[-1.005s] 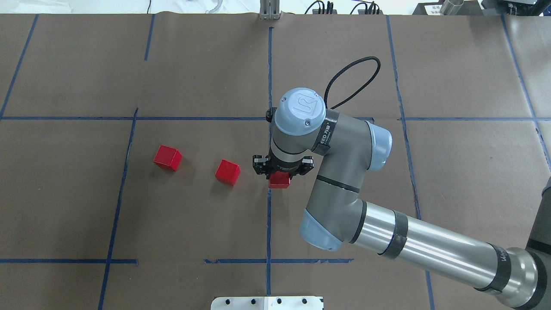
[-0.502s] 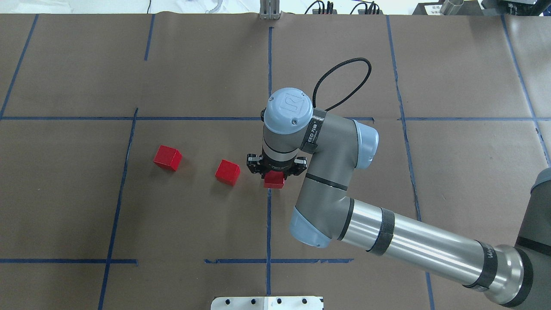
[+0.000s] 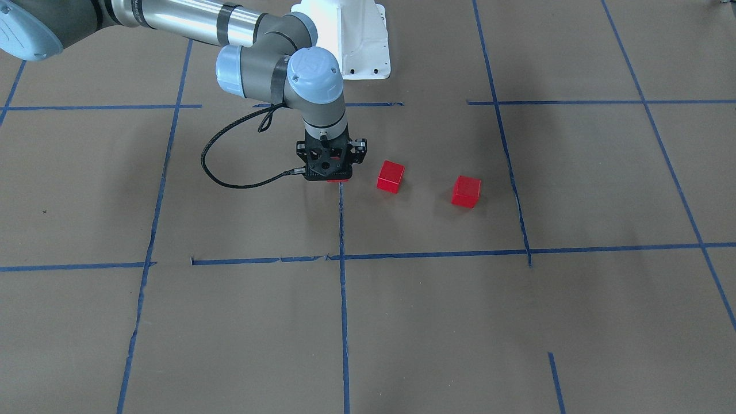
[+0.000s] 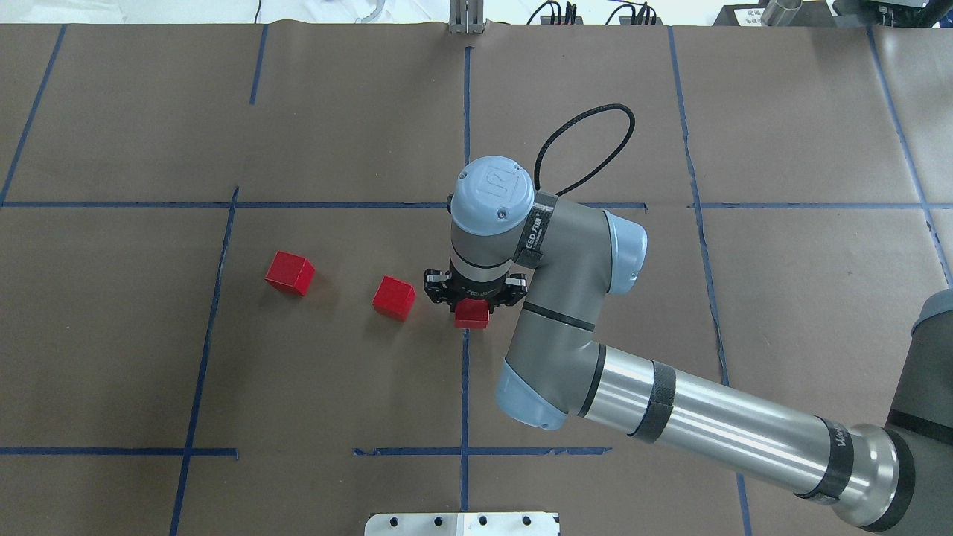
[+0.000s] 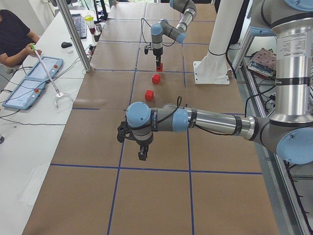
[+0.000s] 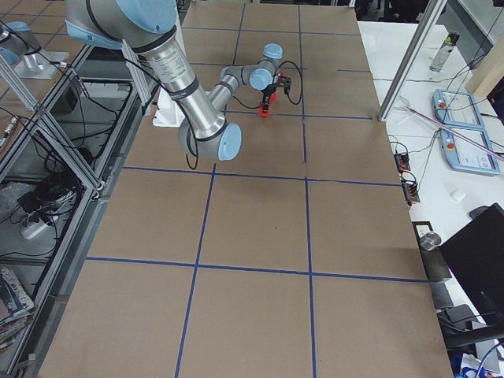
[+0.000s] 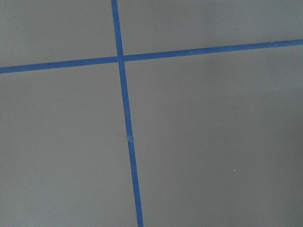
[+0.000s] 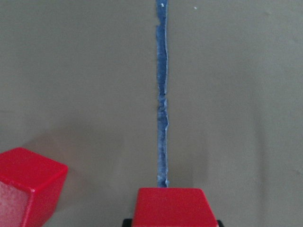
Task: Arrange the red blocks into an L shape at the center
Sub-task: 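Carry the red cube with the right gripper and lower it at the grid center, then open and raise the right gripper while the left arm swings toward the cubes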
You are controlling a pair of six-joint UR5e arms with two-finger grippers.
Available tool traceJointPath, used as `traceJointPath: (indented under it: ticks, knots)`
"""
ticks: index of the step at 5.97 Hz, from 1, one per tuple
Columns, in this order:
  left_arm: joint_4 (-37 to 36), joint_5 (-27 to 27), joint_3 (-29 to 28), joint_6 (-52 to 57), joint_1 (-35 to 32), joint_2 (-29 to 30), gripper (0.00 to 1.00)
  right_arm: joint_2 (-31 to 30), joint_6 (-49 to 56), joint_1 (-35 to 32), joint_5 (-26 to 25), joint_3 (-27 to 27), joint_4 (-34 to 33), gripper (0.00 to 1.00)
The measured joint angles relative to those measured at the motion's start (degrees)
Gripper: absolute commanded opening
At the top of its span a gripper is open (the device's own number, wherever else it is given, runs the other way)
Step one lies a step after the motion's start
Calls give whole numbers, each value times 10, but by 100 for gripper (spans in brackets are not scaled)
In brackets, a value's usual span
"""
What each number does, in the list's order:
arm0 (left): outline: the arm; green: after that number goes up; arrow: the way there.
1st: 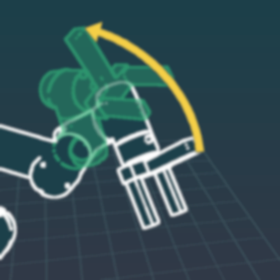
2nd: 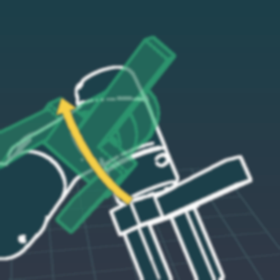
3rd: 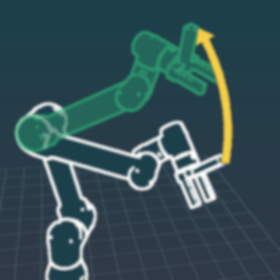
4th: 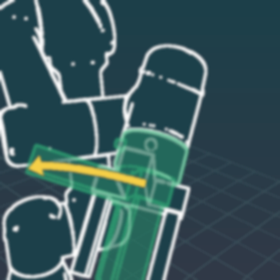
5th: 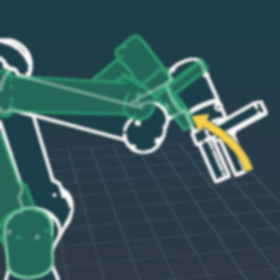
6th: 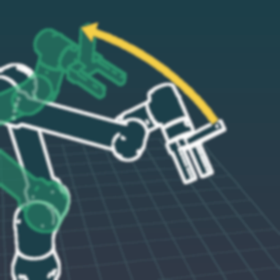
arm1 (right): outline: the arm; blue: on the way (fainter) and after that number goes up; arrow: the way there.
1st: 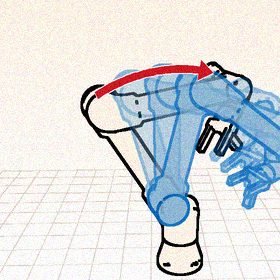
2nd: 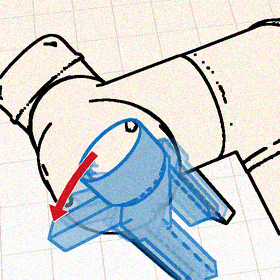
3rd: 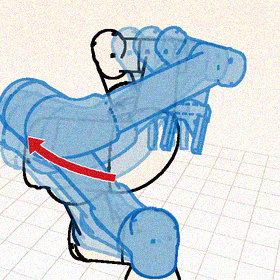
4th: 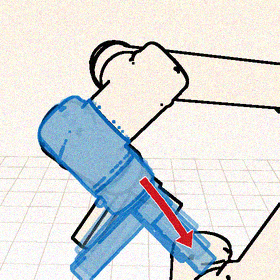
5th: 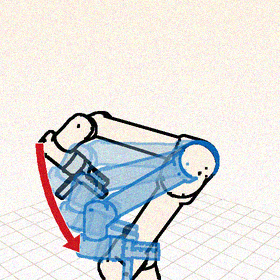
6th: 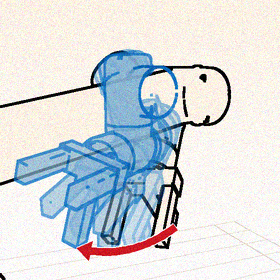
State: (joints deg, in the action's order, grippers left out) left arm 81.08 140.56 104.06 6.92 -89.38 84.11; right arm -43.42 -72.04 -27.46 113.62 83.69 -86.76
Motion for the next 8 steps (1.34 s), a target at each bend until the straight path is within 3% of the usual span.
traceJointPath:
  ticks: [6, 7, 8]
  knots:
    - [0, 1, 1, 0, 0, 0, 100, 7, -1, 8, -4, -11, 0, 19]
    - [0, 1, 2, 0, 0, 0, 100, 12, -2, 9, -7, -18, 0, 98]
    - [0, 1, 4, 0, 0, -1, 100, 13, -2, 9, -8, -21, 0, 100]
